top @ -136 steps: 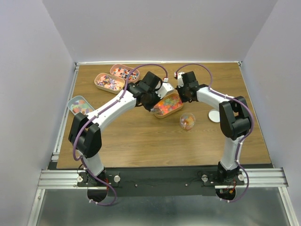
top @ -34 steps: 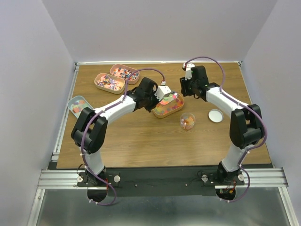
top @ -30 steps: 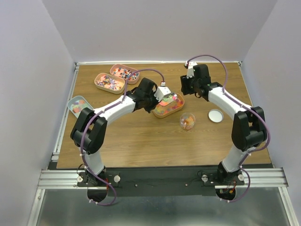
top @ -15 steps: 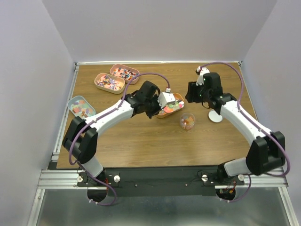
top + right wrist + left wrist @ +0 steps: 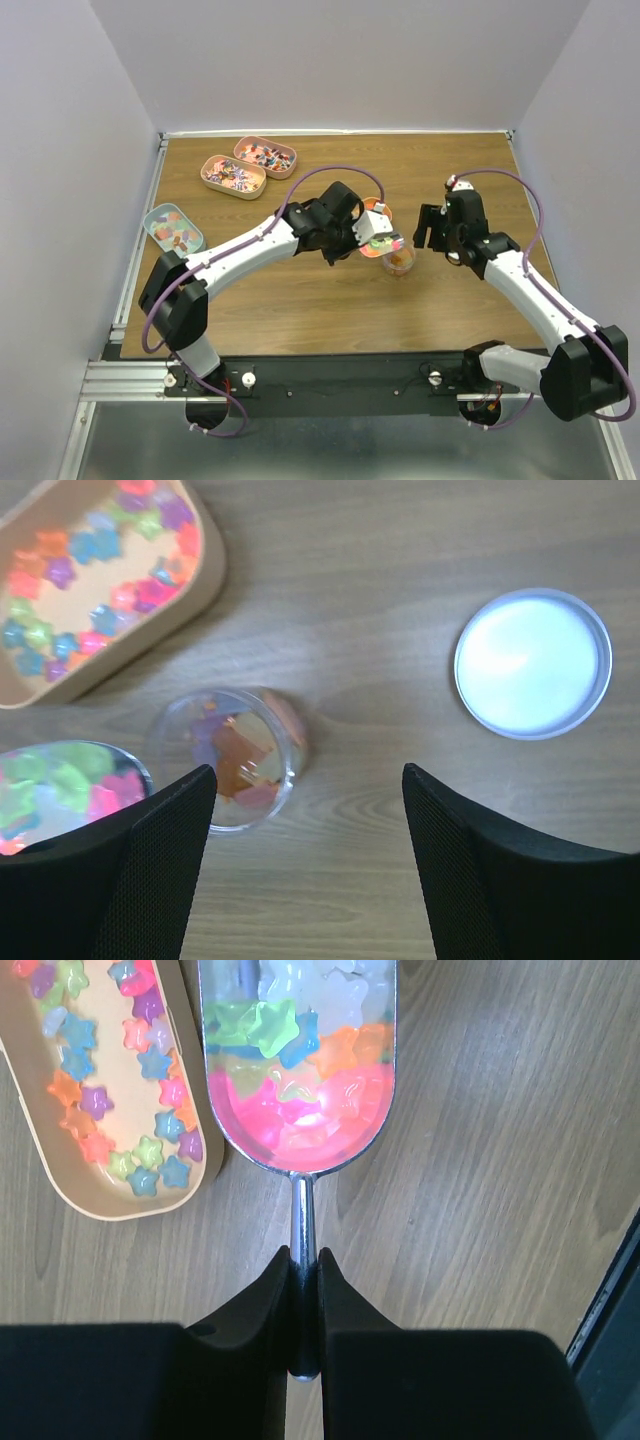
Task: Pack the candies
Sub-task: Place the fake candies in the packing bottle.
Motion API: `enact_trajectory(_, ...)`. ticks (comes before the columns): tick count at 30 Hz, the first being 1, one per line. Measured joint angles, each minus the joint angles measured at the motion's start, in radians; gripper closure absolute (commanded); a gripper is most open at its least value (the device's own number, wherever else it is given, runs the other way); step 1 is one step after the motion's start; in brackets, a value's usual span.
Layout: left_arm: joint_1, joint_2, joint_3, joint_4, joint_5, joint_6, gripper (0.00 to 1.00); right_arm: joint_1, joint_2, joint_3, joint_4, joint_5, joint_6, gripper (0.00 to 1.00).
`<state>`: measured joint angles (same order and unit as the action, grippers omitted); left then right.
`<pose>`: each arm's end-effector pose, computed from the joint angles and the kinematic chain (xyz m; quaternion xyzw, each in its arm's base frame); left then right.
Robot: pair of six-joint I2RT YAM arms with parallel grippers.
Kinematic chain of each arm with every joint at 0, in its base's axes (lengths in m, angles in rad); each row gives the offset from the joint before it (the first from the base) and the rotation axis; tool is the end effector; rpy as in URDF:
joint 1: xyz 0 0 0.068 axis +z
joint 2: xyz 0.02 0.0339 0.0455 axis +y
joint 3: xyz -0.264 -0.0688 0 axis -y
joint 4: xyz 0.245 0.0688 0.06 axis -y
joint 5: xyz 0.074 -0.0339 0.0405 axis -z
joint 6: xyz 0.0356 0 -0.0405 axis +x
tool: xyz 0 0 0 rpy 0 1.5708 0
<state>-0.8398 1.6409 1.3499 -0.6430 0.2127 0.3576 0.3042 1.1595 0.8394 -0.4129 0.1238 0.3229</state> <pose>0.2315 -0.2694 0.2766 0.5597 0.7614 -0.1722 0.2782 0.2371 0.0698 0.2622 0.0337 0.9115 0.0715 0.4036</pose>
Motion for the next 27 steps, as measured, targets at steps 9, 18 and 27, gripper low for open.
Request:
enact_trajectory(9,-0.034,0.055,0.107,-0.113,-0.071,-0.043,1.0,-0.032,0.009,-0.065,-0.017,0.005,0.058,0.18)
enact_trajectory(18,-0.079,0.132,0.196,-0.214,-0.13,-0.076,1.0,-0.069,0.008,-0.109,0.007,-0.037,0.077,0.18)
enact_trajectory(27,-0.117,0.182,0.279,-0.29,-0.213,-0.111,1.0,-0.076,-0.016,-0.142,0.048,-0.055,0.096,0.18)
